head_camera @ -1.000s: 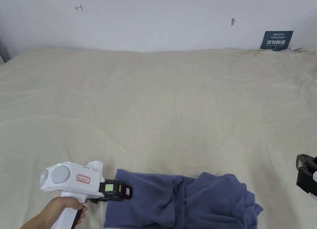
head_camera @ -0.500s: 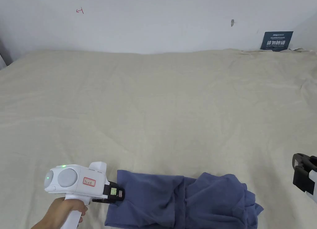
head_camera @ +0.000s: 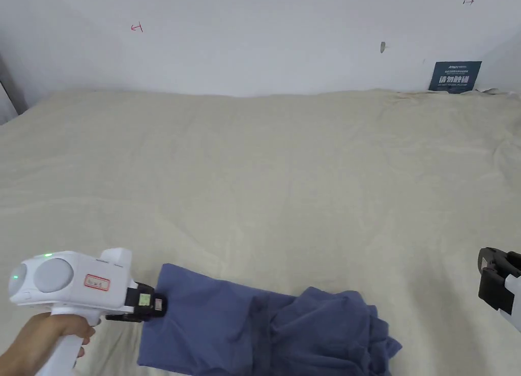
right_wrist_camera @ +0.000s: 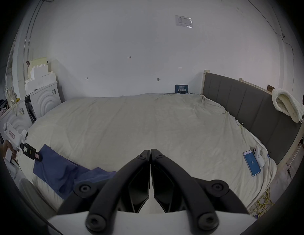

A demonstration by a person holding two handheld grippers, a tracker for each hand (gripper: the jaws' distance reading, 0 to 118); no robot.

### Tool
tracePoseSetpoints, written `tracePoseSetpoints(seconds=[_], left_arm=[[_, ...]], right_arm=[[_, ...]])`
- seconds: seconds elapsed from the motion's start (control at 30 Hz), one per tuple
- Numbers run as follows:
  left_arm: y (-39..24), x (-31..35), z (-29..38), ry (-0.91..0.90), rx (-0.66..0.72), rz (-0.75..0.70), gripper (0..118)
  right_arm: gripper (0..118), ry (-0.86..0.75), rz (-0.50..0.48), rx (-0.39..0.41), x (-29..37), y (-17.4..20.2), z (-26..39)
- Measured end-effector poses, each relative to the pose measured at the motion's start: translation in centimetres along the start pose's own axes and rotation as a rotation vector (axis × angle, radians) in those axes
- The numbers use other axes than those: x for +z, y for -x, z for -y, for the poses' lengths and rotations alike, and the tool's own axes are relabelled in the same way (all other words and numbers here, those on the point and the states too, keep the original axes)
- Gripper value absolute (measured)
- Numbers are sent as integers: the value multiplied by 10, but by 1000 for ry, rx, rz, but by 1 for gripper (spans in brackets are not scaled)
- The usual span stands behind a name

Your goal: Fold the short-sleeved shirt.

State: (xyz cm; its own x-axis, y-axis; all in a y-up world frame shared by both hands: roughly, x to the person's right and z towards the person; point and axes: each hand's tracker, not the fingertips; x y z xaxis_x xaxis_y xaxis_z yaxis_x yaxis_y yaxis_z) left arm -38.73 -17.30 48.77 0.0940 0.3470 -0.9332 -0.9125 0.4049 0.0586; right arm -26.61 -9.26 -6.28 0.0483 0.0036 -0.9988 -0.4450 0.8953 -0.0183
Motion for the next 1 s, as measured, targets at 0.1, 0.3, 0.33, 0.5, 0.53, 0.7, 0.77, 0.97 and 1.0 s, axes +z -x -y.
tracePoseSetpoints(seconds=[0.1,0.3,0.33,0.5,0.53,0.7,0.77,0.97,1.0], left_arm=[[11,19,3,-3,33,-30,0],[7,31,7,0,103,-36,0],[-1,30,6,8,108,-30,0],[-52,20,-2,32,70,30,0],[-66,16,-4,42,41,48,0],[-115,-20,-15,93,-45,114,0],[-135,-35,-17,111,-53,148,0],[-193,-77,-16,160,-132,224,0],[-203,-83,-15,170,-141,238,0]], right_arm=[[1,-2,-6,-1,-1,1,0],[1,-1,-16,-4,-2,3,3],[1,0,-19,-4,-2,3,3],[1,1,-20,-4,1,2,5],[1,0,-20,-6,2,1,5],[1,-3,-13,-14,6,-4,7],[1,-1,-9,-14,8,-7,8],[1,0,11,-22,13,-14,10],[1,0,14,-23,14,-15,10]])
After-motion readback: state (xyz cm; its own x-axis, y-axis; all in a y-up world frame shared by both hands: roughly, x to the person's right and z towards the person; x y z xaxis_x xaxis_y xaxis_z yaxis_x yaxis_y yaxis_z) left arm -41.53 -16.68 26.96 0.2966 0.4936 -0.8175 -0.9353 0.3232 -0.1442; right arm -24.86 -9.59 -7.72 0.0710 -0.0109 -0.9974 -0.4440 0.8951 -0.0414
